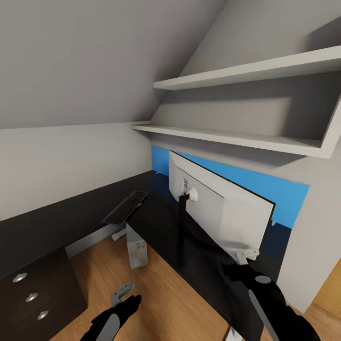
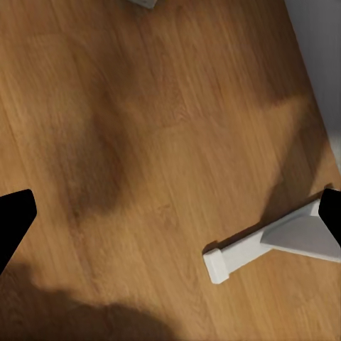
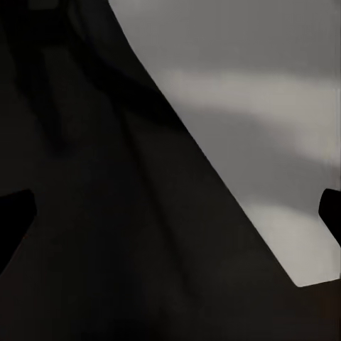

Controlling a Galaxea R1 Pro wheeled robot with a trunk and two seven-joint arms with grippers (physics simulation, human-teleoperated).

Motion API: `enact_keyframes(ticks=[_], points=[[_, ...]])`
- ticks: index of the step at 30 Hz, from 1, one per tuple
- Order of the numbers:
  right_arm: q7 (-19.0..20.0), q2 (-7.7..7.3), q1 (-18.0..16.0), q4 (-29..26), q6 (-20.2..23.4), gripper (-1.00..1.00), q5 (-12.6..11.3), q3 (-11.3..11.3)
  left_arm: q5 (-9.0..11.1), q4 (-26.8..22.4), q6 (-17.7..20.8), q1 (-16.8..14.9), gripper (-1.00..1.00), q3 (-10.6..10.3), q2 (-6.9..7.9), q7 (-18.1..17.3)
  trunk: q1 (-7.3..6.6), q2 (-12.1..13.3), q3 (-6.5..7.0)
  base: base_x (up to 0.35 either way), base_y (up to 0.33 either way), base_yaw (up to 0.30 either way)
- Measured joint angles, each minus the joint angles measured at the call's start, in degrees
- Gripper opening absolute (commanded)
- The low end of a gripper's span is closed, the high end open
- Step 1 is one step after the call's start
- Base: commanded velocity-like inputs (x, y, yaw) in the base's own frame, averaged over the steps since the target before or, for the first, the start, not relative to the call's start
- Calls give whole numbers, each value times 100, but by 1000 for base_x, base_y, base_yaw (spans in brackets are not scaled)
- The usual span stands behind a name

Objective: In the bedroom, organize the workspace by keeping the computer under the desk, ensuring the monitor is on the desk, placing the keyboard on the desk next to the monitor, placing the mouse on the desk next to the keyboard, moving the folder from the swivel chair onto the desk next to the mouse, stacking the notebook on top of the folder with the pen on top of the notebook, and positioning the swivel chair next to the desk.

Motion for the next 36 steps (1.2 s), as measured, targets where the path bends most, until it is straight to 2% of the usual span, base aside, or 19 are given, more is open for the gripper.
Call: enact_keyframes(ticks=[6,10,12,16,18,20,21,22,24,28,30,36], points=[[-5,-5,-587,753,-68,100,-14,-6,5,0,2,1,100,6,1,-2,0,0,0,-2,-5,0],[-32,-15,-1013,1403,-342,100,-17,-17,8,0,2,1,100,3,2,-4,0,0,0,0,-1,0],[-192,-29,-1249,1756,-547,100,-18,-29,11,0,3,4,100,5,2,-7,0,0,0,0,0,0],[-405,-112,-1479,2010,-658,100,-35,-45,14,0,3,7,100,5,2,-8,0,0,0,0,0,0],[-447,-138,-1662,2232,-680,100,-31,-147,12,0,3,8,100,6,2,-9,0,0,0,0,0,0],[-466,-158,-1993,2708,-769,100,-28,-352,11,0,2,9,100,7,2,-9,0,0,0,0,0,0],[-474,-184,-2274,3157,-977,100,-26,-447,11,0,2,9,100,7,2,-9,0,1,1,0,0,0],[-483,-218,-2536,3618,-1212,100,-26,-500,9,0,2,10,100,7,2,-8,0,1,1,0,0,0],[-498,-265,-2825,4109,-1410,100,-30,-532,10,0,2,10,100,8,2,-3,0,0,0,0,0,0],[-510,-396,-3075,4528,-1525,100,-34,-554,14,0,3,10,100,8,3,-1,0,0,0,0,0,0],[-516,-462,-3278,4909,-1652,100,-37,-564,11,0,3,11,100,8,7,0,0,0,0,0,0,0],[-520,-485,-3434,5241,-1837,100,-46,-567,8,0,3,15,100,8,10,0,0,0,0,0,0,0]])
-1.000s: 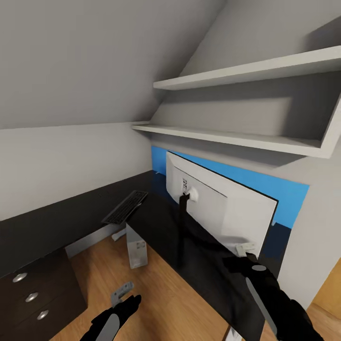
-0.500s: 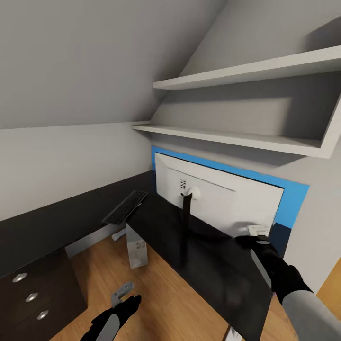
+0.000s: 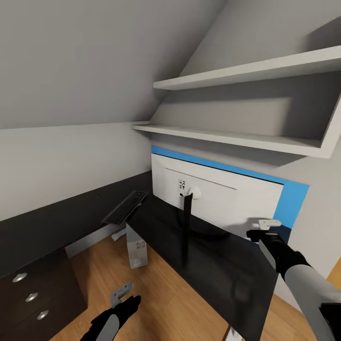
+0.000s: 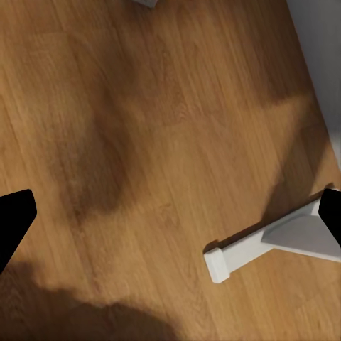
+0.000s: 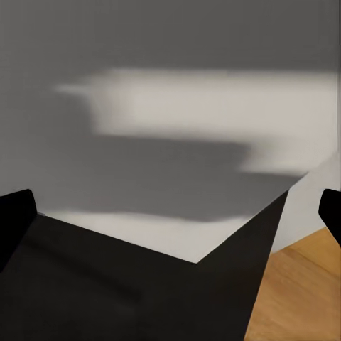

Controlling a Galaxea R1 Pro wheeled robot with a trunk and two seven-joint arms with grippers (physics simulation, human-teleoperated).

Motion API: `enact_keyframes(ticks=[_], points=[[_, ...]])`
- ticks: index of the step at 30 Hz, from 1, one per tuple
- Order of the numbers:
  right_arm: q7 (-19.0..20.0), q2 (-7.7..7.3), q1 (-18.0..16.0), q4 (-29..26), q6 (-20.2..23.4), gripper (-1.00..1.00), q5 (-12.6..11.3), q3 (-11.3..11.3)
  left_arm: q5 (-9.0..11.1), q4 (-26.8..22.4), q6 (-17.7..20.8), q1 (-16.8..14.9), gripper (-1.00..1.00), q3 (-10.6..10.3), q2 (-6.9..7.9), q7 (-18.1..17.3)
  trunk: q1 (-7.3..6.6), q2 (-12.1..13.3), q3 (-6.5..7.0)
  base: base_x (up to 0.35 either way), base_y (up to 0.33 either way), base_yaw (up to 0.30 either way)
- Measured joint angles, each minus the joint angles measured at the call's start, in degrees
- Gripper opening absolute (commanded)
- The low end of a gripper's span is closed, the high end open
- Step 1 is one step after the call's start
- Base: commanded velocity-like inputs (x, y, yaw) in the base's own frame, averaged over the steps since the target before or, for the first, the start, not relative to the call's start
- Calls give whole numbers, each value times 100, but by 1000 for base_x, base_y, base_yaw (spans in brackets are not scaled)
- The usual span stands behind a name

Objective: In the bedroom, organize the workspace by keeping the computer under the desk, ensuring the monitor is on the desk, placing the keyboard on the desk next to the monitor, placing the mouse on the desk next to the keyboard, moving the folder from the swivel chair onto the desk next to the mouse, stacking the notebook on top of the folder with the pen on top of the notebook, and positioning the swivel chair next to the desk.

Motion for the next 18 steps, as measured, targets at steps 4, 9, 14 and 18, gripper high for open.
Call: enact_keyframes(ticks=[4,9,14,18], points=[[1,9,-22,51,-36,100,-4,0,-5,0,0,8,100,0,0,0,0,0,0,0,0,0],[3,22,-21,63,-47,100,-6,0,-7,0,0,22,100,0,10,0,0,0,0,0,0,0],[6,30,-16,43,-57,100,-1,0,-7,0,0,27,100,3,15,0,0,0,0,0,0,0],[5,31,-13,29,-59,100,1,0,-7,0,0,28,100,6,17,0,0,0,0,0,0,0]])
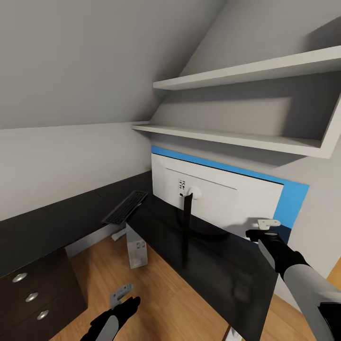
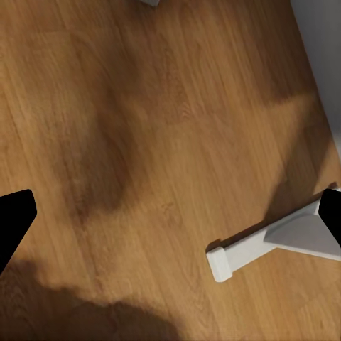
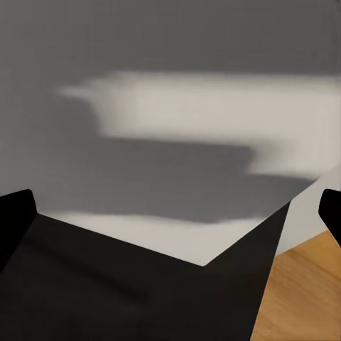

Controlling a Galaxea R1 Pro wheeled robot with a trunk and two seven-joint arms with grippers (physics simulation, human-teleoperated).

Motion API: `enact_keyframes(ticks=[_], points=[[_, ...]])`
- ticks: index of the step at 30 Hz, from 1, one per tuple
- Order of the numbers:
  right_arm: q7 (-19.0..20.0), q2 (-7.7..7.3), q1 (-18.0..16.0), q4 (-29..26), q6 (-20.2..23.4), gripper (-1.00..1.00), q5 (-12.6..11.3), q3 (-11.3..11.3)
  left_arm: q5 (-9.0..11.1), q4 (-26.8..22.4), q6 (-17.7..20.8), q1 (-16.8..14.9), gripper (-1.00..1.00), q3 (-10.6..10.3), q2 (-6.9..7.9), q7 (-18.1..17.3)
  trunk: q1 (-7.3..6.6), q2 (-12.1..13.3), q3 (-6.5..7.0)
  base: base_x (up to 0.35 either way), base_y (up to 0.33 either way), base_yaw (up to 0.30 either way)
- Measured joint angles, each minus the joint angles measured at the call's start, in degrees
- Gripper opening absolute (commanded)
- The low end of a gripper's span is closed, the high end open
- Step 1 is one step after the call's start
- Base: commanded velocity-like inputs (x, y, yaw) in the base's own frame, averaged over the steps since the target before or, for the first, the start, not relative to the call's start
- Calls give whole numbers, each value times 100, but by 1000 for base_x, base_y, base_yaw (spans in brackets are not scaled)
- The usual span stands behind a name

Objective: In the bedroom, organize the workspace by keeping the computer under the desk, ensuring the monitor is on the desk, placing the keyboard on the desk next to the monitor, placing the mouse on the desk next to the keyboard, moving the folder from the swivel chair onto the desk next to the mouse, stacking the notebook on top of the folder with the pen on top of the notebook, and positioning the swivel chair next to the desk.

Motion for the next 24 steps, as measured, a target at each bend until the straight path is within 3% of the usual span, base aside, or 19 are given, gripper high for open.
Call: enact_keyframes(ticks=[24], points=[[-323,45,3,-10,85,100,-1,2,3,0,0,1,100,2,1,2,0,0,0,4,0,0]])
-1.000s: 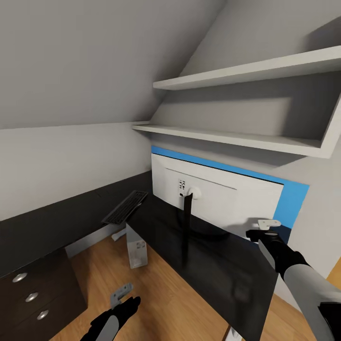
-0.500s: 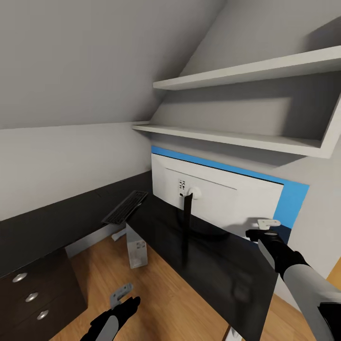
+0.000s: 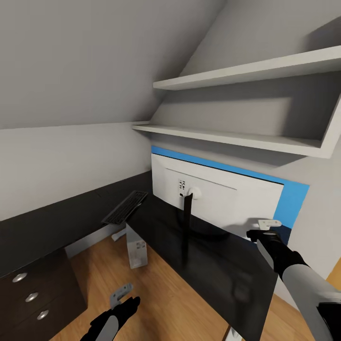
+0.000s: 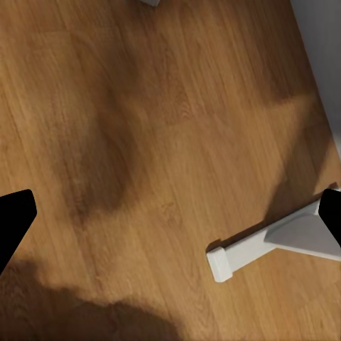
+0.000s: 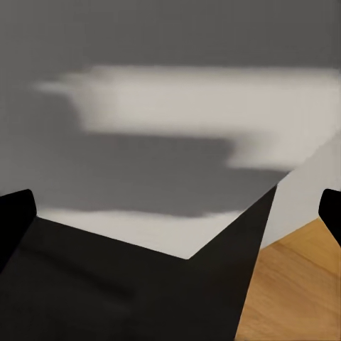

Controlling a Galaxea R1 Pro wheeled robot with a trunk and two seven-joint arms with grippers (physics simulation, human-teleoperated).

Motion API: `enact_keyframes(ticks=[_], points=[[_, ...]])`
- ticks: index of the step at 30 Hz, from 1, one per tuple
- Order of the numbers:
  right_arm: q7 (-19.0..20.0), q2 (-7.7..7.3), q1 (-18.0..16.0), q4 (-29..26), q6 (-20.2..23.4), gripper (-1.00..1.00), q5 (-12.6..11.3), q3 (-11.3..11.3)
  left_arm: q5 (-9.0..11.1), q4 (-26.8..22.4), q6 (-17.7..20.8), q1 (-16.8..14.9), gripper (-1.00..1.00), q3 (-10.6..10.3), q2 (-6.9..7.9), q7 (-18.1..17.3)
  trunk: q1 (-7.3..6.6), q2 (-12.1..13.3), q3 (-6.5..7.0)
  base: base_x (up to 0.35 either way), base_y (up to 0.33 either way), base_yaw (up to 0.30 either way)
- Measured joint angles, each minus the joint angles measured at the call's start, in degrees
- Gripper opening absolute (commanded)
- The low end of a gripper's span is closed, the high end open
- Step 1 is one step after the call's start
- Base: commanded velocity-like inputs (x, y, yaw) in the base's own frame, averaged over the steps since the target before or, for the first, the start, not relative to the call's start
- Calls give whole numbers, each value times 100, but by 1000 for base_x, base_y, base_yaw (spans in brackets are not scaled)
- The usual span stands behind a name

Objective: In the bedroom, organize the workspace by keeping the computer under the desk, ensuring the monitor is on the desk, placing the keyboard on the desk next to the monitor, placing the mouse on the desk next to the keyboard, moving the folder from the swivel chair onto the desk next to the mouse, stacking the notebook on top of the folder with the pen on top of the notebook, and positioning the swivel chair next to the desk.

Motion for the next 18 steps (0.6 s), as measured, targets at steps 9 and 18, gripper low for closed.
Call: enact_keyframes(ticks=[9,18], points=[[-22,-5,0,0,10,100,21,-6,-2,7,0,7,100,1,13,27,-2,-1,0,164,0,0],[-22,0,8,-9,-38,100,-5,-2,-3,9,2,6,100,0,17,10,0,0,4,29,0,-78]])
